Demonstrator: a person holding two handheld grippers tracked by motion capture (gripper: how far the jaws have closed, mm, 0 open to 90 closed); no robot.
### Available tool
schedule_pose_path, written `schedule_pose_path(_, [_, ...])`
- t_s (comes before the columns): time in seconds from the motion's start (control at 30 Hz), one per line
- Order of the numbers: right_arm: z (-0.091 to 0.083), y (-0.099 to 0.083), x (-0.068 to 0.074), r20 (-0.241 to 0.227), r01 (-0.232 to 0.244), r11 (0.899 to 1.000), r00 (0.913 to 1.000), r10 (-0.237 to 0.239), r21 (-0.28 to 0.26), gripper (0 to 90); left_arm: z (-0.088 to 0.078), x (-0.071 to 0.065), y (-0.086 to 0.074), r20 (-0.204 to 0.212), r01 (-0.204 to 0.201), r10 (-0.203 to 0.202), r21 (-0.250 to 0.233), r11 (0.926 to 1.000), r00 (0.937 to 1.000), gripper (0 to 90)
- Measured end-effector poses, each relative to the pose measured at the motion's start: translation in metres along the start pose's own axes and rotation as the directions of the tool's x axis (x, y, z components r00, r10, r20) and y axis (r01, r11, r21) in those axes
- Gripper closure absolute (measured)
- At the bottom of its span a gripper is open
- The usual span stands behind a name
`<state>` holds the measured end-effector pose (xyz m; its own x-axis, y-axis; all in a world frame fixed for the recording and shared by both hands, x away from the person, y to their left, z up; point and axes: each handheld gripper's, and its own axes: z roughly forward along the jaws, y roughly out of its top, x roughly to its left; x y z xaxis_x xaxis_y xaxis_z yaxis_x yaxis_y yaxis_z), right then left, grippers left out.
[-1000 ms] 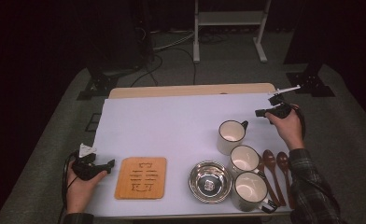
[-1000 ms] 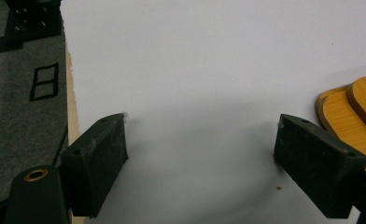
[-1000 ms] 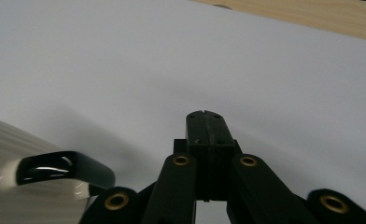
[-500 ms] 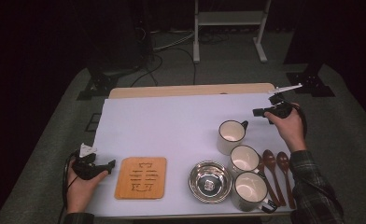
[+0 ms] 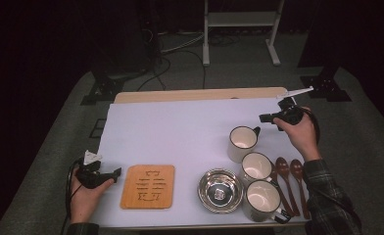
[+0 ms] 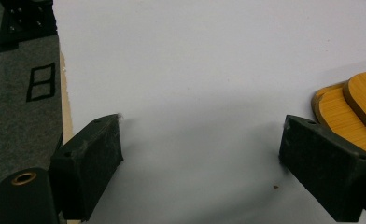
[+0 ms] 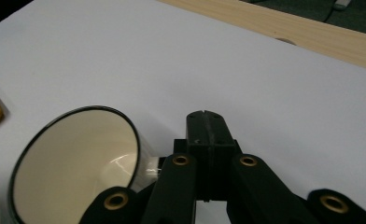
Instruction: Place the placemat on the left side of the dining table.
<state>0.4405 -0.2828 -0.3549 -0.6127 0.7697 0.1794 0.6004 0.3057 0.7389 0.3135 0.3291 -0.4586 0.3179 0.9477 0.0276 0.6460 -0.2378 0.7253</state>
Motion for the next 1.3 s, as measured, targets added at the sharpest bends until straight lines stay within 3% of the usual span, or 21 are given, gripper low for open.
schedule_pose_path(0.37, [0.004,0.006,0.017,-0.061,0.03,1.0,0.9977,-0.03,-0.004,89.5,0.0,0.0,0.0,0.001,0.001,-0.001,0.001,1.0,1.0,11.8])
schedule_pose_path(0.77, [0.012,0.011,0.038,-0.128,0.073,0.997,0.9891,-0.074,-0.008,89.5,0.0,0.0,0.0,0.0,-0.003,0.003,0.002,1.0,1.0,11.9])
schedule_pose_path(1.3, [0.027,0.015,0.067,-0.203,0.16,0.987,0.9662,-0.159,-0.015,89.5,0.0,0.0,0.0,0.001,-0.002,0.002,0.001,1.0,1.0,11.9])
